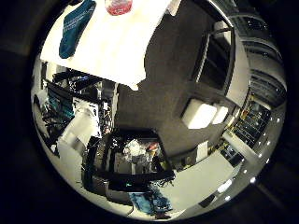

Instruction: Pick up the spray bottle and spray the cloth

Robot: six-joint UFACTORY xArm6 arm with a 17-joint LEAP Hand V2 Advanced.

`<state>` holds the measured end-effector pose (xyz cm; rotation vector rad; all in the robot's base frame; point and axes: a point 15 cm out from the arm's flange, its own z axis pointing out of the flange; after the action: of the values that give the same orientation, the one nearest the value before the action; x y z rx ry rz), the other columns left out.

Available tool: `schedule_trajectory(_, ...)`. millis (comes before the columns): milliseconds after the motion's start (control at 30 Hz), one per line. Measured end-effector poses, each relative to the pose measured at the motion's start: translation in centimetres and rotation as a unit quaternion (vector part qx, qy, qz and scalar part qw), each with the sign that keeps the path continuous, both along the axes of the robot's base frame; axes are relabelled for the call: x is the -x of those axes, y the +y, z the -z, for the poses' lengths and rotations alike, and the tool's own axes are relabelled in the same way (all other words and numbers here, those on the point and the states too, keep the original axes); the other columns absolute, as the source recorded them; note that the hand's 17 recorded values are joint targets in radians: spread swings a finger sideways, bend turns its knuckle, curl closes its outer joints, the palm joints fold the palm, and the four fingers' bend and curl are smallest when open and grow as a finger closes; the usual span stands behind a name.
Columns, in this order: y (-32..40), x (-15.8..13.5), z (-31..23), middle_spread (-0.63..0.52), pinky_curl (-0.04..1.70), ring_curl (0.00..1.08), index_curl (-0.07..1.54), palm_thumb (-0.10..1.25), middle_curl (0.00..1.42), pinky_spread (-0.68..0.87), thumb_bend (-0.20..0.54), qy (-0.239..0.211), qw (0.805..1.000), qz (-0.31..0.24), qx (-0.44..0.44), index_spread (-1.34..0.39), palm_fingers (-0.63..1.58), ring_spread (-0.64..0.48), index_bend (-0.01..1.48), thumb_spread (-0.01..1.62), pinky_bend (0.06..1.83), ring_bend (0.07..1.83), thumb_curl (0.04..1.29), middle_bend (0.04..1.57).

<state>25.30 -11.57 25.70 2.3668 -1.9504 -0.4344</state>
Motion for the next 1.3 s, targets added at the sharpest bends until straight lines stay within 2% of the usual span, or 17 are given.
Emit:
schedule_trajectory(533,0.4,-0.2,0.2,0.00,0.32,0.20,0.31,0.78,0.35,0.34,-0.027,-0.005,1.000,0.011,-0.019,-0.33,0.20,0.19,0.16,0.98,0.21,0.19,0.32,0.23)
schedule_trajectory(800,0.2,-1.1,0.8,0.00,0.33,0.23,0.28,0.64,0.35,0.34,-0.033,-0.034,0.994,0.063,-0.087,-0.32,0.19,0.19,0.14,0.99,0.25,0.22,0.30,0.24)
schedule_trajectory(1100,-0.4,-3.0,2.5,0.06,0.34,0.26,0.24,0.54,0.35,0.34,-0.033,-0.077,0.967,0.136,-0.200,-0.29,0.10,0.20,0.13,0.96,0.35,0.26,0.29,0.25)
schedule_trajectory(1300,-0.9,-6.0,3.8,0.10,0.34,0.27,0.23,0.52,0.34,0.35,-0.029,-0.141,0.932,0.199,-0.268,-0.27,0.05,0.21,0.14,0.95,0.39,0.29,0.30,0.23)
